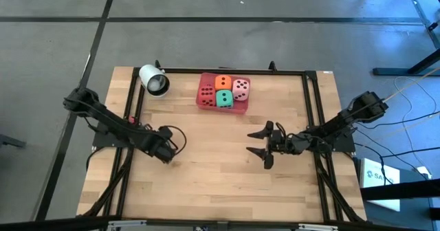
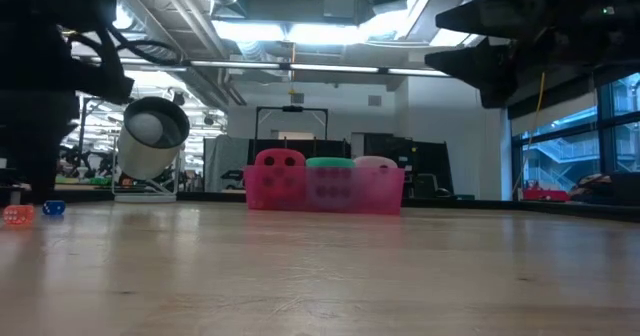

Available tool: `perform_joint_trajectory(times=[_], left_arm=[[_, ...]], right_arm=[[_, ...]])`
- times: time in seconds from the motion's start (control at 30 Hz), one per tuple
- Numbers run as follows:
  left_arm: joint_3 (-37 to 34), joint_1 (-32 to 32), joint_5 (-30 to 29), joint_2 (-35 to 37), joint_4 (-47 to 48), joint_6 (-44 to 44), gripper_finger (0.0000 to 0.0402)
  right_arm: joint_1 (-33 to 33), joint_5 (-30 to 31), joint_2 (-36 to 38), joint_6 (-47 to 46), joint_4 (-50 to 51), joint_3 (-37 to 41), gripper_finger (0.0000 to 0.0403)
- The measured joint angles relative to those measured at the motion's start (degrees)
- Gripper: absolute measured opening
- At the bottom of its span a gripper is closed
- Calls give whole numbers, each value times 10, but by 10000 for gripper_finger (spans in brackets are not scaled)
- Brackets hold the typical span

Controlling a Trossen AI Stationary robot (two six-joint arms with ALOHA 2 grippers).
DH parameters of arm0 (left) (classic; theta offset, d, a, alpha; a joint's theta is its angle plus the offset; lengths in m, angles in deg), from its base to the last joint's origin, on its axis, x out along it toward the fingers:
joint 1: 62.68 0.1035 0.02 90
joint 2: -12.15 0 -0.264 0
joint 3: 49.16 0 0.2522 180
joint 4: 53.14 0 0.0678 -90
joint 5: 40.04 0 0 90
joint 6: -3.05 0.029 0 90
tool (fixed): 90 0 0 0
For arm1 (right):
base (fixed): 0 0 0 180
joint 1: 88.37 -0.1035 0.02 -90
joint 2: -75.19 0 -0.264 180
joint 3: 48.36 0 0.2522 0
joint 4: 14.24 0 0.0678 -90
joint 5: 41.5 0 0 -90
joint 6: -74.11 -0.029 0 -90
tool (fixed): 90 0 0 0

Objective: Pick & Place Dice
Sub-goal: Put the blue die into the pink bin

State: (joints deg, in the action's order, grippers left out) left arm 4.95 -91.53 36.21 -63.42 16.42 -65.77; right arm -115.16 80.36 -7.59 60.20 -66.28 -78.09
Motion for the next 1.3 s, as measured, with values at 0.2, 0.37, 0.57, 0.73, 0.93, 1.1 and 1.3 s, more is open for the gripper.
perform_joint_trajectory(times=[0.2,0.37,0.57,0.73,0.93,1.1,1.3], left_arm=[[-24,5,-2,0,-30,6,184],[-25,5,-13,0,-34,6,184],[-25,32,-5,0,-37,6,184],[-25,62,23,0,-52,24,184],[-25,83,39,0,-49,30,184],[-25,100,63,0,-49,29,184],[-25,115,76,0,-49,34,184]], right_arm=[[0,-20,0,-9,0,0,278],[0,-22,0,-17,0,0,278],[0,-30,0,-22,0,0,278],[0,-30,0,-22,0,0,278],[0,-30,0,-22,0,0,278],[0,-30,0,-22,0,0,278],[0,-30,0,-22,0,0,278]])
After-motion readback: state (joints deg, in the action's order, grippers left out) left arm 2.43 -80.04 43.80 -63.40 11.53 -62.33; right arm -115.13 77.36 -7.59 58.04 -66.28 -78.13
